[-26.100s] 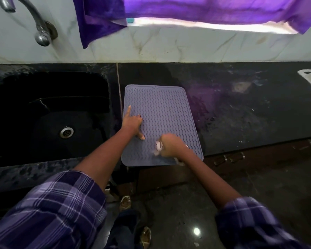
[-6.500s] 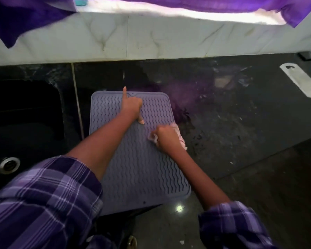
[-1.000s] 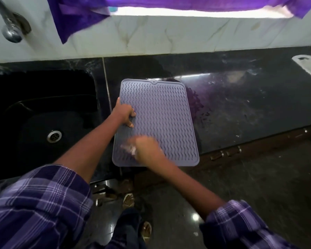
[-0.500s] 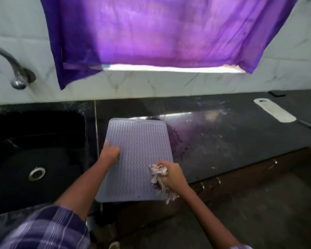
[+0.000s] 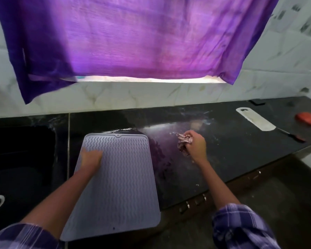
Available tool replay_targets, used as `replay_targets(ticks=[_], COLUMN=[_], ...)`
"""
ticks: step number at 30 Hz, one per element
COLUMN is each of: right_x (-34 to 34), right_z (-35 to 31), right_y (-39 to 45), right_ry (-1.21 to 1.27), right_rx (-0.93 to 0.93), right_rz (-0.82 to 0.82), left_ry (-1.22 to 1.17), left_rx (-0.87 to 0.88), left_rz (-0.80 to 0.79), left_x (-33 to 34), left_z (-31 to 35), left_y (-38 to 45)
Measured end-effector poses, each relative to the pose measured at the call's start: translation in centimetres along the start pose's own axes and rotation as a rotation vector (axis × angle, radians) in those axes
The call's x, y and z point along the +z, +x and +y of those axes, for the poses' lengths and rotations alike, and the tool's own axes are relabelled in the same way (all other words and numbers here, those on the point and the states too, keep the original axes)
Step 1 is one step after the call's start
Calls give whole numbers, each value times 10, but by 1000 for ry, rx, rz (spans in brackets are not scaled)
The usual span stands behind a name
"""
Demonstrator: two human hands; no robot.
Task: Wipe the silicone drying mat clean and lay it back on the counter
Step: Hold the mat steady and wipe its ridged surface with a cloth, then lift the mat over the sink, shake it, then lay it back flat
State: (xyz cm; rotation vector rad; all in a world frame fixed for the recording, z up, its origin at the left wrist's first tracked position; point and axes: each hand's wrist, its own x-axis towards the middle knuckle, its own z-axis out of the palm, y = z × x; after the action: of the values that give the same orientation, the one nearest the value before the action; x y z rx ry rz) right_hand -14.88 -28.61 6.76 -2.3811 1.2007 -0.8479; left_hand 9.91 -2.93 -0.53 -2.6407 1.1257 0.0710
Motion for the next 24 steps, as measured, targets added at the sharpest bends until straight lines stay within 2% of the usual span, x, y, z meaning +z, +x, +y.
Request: replay_targets(ticks=[2, 5, 6, 7, 8, 10, 11, 12, 15, 16, 19, 24], right_x=[16, 47, 53, 58, 59, 62, 64, 66, 74, 75, 76, 98], right_z=[12, 41, 51, 60, 67, 79, 82, 85, 93, 91, 64, 7], right_y=[1, -23, -30, -33, -31, -23, -21, -21, -18, -15, 4, 12], right_ry=[-125, -131, -120, -98, -109, -230, -284, -336, -534, -623, -763, -543], right_rx=[-114, 0, 44, 52, 26, -70, -92, -99, -63, -39, 8, -152], right_rz=[-127, -634, -699, -670, -574, -374, -340, -371, -672, -714, -608, -519], left_ry=[39, 62, 63, 57, 55, 88, 100, 97, 63, 54, 34, -28], left_rx=[10, -5, -11, -28, -46, -60, -70, -85, -100, -101, -145, -250], left_rz=[38, 7, 14, 22, 19, -13, -22, -28, -91, -98, -92, -95], left_x=[-7, -10, -10, -10, -9, -4, 0, 3, 8, 9, 13, 16], left_z=[9, 14, 15, 16, 17, 20, 22, 26, 35, 36, 25, -2], left_y=[4, 12, 15, 16, 16, 13, 11, 10, -2, -6, -17, -28])
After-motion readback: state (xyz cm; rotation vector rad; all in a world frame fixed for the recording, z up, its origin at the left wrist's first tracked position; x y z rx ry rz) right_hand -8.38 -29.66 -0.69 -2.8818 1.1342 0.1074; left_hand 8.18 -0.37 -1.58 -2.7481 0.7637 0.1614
